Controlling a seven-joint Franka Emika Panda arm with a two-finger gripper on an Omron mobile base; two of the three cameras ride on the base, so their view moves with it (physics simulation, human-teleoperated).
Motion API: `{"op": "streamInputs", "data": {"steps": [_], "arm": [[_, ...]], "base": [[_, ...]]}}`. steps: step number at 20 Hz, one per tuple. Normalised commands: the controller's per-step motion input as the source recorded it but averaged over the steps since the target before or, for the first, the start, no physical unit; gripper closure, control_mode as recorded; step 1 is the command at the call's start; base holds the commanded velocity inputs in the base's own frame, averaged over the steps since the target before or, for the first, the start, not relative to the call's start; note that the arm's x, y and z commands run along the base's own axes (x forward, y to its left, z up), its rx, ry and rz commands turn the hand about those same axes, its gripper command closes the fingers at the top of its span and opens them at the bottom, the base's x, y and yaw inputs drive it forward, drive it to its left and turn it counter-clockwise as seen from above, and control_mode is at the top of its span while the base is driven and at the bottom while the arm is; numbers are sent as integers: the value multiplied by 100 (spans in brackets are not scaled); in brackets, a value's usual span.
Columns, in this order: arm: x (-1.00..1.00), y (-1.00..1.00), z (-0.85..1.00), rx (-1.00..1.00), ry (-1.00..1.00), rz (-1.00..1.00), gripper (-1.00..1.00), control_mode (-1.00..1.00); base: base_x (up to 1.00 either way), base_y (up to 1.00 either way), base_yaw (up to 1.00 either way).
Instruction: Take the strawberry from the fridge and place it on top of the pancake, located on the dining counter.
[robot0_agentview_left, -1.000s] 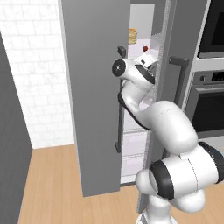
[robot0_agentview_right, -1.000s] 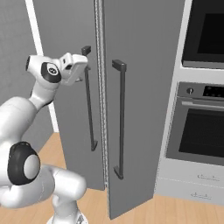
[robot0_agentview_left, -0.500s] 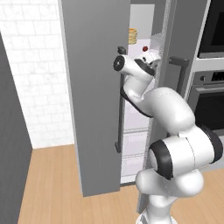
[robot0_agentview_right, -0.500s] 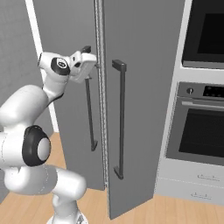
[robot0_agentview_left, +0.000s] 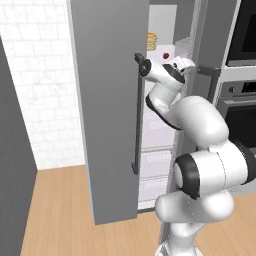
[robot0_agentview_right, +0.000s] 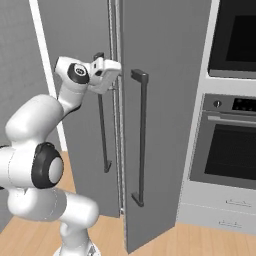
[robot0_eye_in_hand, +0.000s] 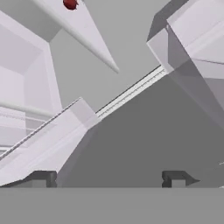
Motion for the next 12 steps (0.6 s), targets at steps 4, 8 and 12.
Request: {"op": "streamInputs", "data": {"steps": [4, 8, 12], "arm": [[0, -55, 0, 1, 0, -5, -100, -100], [0, -97, 0, 7, -1, -1, -100, -100], [-14, -100, 0, 13, -7, -1, -100, -100]], "base": [[0, 0, 0], [0, 0, 0], [0, 0, 0]]}}
